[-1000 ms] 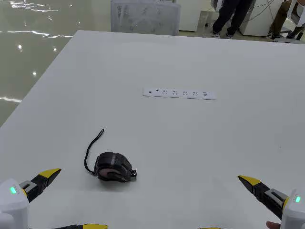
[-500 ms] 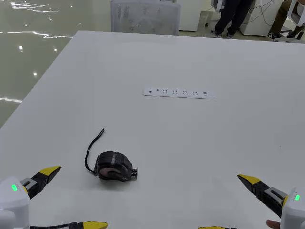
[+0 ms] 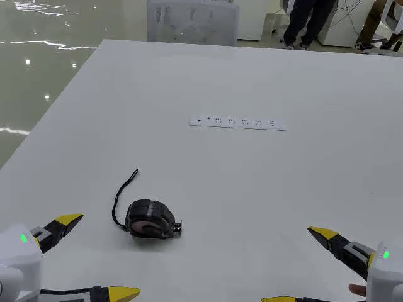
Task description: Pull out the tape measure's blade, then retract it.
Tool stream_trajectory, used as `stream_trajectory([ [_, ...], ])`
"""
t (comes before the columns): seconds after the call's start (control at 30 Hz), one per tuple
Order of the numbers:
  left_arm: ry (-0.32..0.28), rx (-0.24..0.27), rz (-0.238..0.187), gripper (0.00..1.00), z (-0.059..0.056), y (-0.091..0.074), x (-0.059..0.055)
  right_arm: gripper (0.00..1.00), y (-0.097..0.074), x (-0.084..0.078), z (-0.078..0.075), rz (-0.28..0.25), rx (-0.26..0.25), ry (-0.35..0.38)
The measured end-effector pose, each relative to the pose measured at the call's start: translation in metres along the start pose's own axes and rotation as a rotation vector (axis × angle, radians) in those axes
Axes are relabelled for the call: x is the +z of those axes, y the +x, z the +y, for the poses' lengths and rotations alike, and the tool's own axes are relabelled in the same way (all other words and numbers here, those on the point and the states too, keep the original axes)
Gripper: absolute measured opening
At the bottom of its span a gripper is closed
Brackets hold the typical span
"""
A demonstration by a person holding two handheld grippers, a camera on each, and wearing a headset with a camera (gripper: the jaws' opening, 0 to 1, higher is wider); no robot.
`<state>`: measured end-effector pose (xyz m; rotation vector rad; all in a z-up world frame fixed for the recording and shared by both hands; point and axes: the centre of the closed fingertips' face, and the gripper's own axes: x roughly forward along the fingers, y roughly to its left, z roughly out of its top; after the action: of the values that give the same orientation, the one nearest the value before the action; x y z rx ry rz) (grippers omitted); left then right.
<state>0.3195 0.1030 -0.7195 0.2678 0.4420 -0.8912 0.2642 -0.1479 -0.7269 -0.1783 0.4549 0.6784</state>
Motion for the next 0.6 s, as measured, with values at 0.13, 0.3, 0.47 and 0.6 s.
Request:
stream_trajectory([
  [0.13, 0.012, -0.016, 0.013, 0.94, 0.002, 0.004, 0.0, 0.92, 0.004, 0.001, -0.001, 0.006, 0.016, -0.012],
  [0.3, 0.037, -0.03, 0.026, 0.91, 0.005, 0.01, 0.0, 0.89, 0.009, 0.004, -0.002, 0.009, 0.037, -0.042],
  [0.47, 0.064, -0.051, 0.044, 0.87, 0.009, 0.017, 0.001, 0.85, 0.015, 0.008, -0.004, 0.009, 0.061, -0.074],
  [0.6, 0.09, -0.066, 0.061, 0.84, 0.012, 0.023, 0.001, 0.83, 0.021, 0.011, -0.006, 0.011, 0.079, -0.089],
])
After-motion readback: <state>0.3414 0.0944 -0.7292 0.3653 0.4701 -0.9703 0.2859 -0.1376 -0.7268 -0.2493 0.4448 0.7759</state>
